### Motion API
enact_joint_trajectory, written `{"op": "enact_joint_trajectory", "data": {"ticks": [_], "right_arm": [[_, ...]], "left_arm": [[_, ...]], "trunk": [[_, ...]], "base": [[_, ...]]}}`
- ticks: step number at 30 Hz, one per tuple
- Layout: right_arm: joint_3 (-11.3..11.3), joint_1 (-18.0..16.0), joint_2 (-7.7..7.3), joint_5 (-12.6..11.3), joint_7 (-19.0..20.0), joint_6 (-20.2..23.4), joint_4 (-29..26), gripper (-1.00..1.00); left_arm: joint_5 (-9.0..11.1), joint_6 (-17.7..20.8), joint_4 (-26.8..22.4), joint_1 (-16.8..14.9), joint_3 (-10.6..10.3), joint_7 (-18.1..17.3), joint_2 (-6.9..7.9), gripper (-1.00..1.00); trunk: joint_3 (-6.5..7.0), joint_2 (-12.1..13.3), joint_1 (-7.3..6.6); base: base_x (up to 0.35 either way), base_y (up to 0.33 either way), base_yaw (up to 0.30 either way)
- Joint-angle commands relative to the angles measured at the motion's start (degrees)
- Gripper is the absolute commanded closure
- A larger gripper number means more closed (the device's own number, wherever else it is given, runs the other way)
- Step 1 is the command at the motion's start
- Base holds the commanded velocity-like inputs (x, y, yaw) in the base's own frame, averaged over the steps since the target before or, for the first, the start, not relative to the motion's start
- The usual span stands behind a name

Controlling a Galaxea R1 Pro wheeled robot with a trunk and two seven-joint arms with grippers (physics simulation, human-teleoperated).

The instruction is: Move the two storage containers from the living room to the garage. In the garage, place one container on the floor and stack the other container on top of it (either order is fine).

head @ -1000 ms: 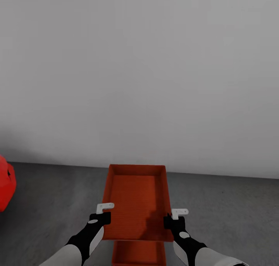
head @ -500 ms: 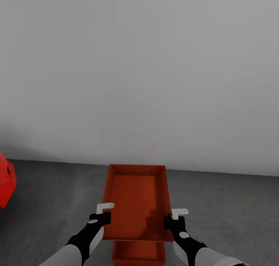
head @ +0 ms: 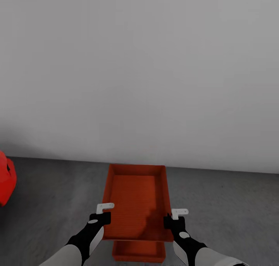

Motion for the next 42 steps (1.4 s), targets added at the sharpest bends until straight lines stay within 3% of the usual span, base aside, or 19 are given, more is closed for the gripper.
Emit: {"op": "enact_joint_trajectory", "data": {"ticks": [1,42], "right_arm": [[-1.6,-0.1,-0.1,-1.0,-0.4,-0.5,0.0,1.0],[-1.6,-0.1,-0.1,-1.0,-0.3,-0.5,0.0,1.0]], "left_arm": [[-0.1,0.4,-0.1,0.0,0.7,0.5,0.05,1.0],[-0.1,0.3,-0.5,0.0,0.7,0.5,0.05,1.0]], "trunk": [[-0.16,-0.1,0.01],[-3.85,-0.1,0.01]], "base": [[0.0,0.0,0.0],[0.0,0.0,0.0]]}}
